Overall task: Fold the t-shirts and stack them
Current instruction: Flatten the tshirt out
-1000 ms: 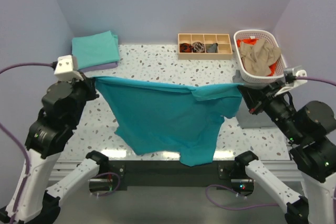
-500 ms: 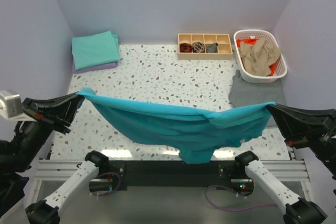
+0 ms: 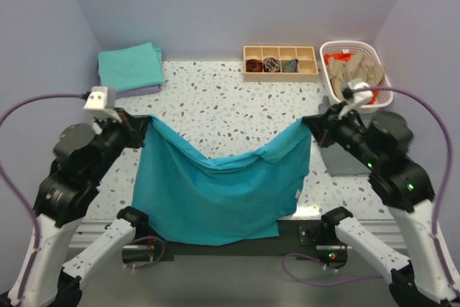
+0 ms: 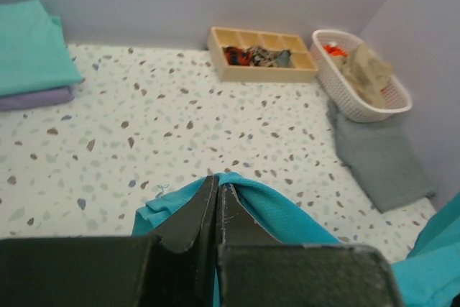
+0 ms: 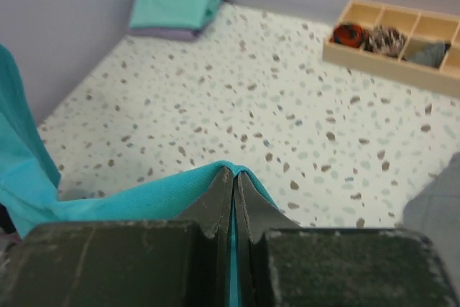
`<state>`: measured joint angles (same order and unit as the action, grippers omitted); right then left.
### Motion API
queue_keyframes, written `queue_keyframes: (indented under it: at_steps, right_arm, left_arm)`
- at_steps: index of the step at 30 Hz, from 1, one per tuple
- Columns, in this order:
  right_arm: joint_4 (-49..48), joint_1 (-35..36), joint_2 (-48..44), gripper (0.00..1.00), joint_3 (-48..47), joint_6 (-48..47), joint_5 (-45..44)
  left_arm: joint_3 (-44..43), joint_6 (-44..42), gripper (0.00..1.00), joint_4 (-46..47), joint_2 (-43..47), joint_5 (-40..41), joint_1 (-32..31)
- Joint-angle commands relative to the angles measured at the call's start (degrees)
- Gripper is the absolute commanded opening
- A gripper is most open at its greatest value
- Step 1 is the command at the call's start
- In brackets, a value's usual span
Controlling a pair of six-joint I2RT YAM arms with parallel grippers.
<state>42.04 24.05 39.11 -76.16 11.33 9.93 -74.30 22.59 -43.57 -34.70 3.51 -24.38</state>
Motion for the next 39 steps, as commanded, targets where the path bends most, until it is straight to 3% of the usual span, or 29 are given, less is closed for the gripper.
queue_keyframes:
  at_steps: [1,9,13,17,22,25,26,28,33,34,36,39]
  right_arm:
    - [-10.6,0.1,8.1,0.00,7.6,-1.0,-7.6]
    - [-21.6,0.1,26.3,0.00,12.5,-1.7,-15.9]
    - [-25.9,-0.1,37.8,0.00,8.7,-2.5,-19.0]
    - [-27.3,-0.2,50.1,0.00,2.4,-3.9,-19.8]
    - [-28.6,-2.0,57.2,0.00,-2.2,-4.5,-21.3]
    - [-28.5,-3.7,59.1,0.00,-4.1,-5.4,-21.8]
    - [-28.2,-4.3,59.8,0.00,-5.1,-5.4,-21.7]
    - [-27.6,-5.7,60.8,0.00,-5.9,-5.8,-20.9]
    - [-27.8,-7.3,62.4,0.00,-6.9,-5.8,-19.5]
    - [-27.7,-7.4,62.9,0.00,-7.2,-5.9,-19.3]
    - [-27.9,-7.6,63.4,0.00,-7.4,-6.1,-18.9]
    - [-28.3,-7.9,64.3,0.00,-7.5,-5.7,-18.5]
  left_arm:
    - [9.3,3.2,0.00,8.1,-5.8,10.5,0.3]
    - [17.3,1.1,0.00,24.6,-20.2,23.4,0.3]
    - [17.6,-1.8,0.00,34.1,-28.8,27.2,0.4]
    - [15.0,-4.3,0.01,37.6,-42.3,28.7,1.5]
    - [10.8,-6.7,0.08,40.6,-57.4,30.9,2.8]
    - [10.8,-8.6,0.09,46.1,-62.1,33.0,5.1]
    - [10.8,-9.1,0.18,46.6,-63.0,33.1,5.7]
    - [9.5,-11.1,0.20,47.9,-65.6,33.4,7.0]
    - [7.2,-15.7,0.37,52.6,-69.5,27.6,12.2]
    - [6.5,-17.1,0.42,53.2,-71.3,25.9,13.6]
    - [3.6,-18.7,0.68,53.7,-73.4,20.8,14.4]
    - [-0.4,-22.1,0.74,55.2,-77.7,17.7,14.8]
